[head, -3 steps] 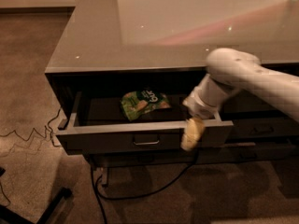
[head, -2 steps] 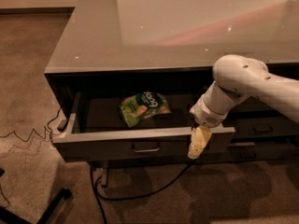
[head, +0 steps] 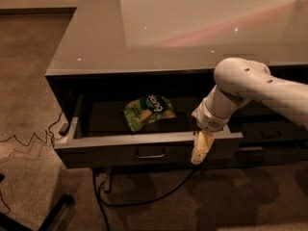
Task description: Open top drawer
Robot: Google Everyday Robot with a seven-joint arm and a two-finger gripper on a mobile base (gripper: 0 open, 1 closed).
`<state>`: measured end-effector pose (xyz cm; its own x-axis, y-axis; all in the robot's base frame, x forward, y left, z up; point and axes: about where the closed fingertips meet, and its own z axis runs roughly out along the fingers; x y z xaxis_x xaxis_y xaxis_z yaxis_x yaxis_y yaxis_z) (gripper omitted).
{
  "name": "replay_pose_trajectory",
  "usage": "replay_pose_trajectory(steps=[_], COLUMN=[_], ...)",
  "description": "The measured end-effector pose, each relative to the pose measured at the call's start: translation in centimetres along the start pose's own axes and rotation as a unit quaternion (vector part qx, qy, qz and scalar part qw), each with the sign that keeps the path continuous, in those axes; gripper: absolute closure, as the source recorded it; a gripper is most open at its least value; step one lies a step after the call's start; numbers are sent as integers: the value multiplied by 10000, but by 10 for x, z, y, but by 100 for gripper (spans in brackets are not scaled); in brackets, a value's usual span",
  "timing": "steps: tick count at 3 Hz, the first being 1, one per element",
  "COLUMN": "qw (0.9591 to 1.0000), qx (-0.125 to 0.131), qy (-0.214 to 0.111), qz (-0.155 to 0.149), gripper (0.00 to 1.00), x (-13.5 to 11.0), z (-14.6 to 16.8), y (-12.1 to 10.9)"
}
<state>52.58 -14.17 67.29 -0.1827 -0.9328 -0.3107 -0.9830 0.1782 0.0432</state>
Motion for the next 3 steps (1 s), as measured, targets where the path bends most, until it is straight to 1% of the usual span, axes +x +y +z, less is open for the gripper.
replay_pose_trajectory(steps=[1,2,3], qw=[9980,9938,9932], qx=[-62,-79,44], qy=[61,220,352], qz=[-619,-1087,-1109], gripper=[0,0,19], x=[-15,-24,-15], z=[16,26,24], y=[9,21,30])
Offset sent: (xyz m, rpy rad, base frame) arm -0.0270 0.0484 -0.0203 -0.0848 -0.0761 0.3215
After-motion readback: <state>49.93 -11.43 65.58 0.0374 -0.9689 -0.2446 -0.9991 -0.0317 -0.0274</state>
